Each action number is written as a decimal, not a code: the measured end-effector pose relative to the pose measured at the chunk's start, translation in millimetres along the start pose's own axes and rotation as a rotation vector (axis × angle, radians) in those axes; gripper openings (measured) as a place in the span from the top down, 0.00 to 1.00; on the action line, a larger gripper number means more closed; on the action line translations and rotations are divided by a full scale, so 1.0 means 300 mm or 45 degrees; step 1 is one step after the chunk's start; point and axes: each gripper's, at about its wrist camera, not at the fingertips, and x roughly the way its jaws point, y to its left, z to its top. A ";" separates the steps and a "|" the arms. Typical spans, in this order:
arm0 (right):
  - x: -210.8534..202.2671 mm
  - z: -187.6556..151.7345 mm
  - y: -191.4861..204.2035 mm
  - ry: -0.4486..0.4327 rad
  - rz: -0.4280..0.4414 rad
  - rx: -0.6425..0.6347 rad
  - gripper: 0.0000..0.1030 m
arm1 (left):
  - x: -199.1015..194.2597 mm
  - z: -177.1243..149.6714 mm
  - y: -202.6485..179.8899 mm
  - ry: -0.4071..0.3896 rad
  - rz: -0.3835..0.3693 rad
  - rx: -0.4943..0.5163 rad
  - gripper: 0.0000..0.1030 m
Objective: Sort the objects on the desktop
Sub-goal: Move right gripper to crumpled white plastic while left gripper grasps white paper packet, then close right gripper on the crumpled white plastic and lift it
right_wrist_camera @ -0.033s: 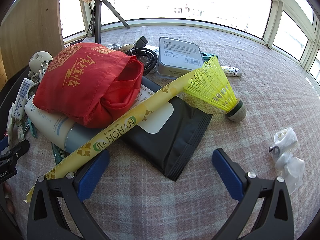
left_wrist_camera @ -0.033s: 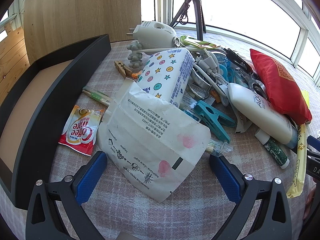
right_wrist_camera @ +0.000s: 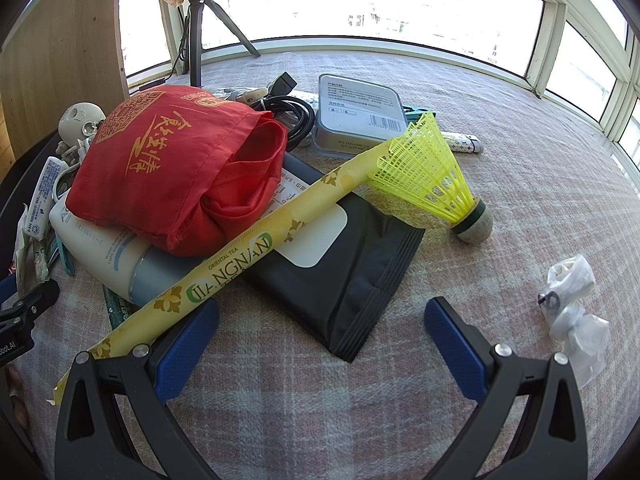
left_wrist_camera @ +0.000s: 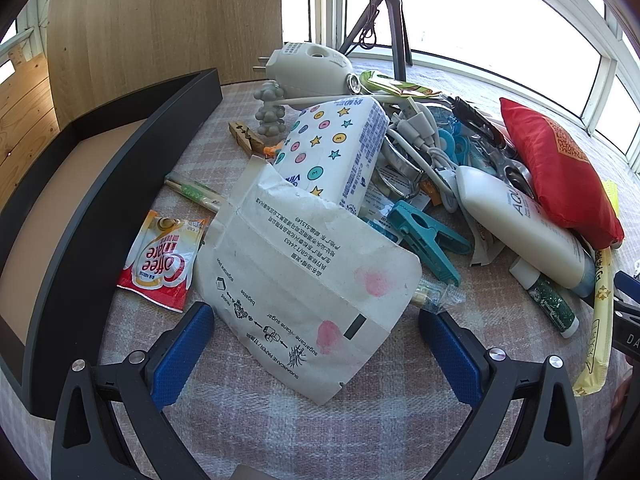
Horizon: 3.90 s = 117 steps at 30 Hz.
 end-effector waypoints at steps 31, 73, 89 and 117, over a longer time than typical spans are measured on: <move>0.009 0.010 0.004 0.028 0.028 -0.037 0.00 | -0.001 0.004 0.006 0.032 -0.021 0.028 0.00; -0.343 -0.080 -0.490 0.058 -0.094 0.084 0.11 | -0.337 0.017 -0.038 -0.050 -0.052 0.125 0.06; -0.155 -0.046 -0.511 0.251 -0.093 0.066 0.43 | -0.174 0.021 -0.070 0.041 0.088 0.130 0.23; -0.234 -0.021 -0.581 0.167 0.092 0.216 0.82 | -0.286 0.058 0.132 -0.017 -0.049 -0.095 1.00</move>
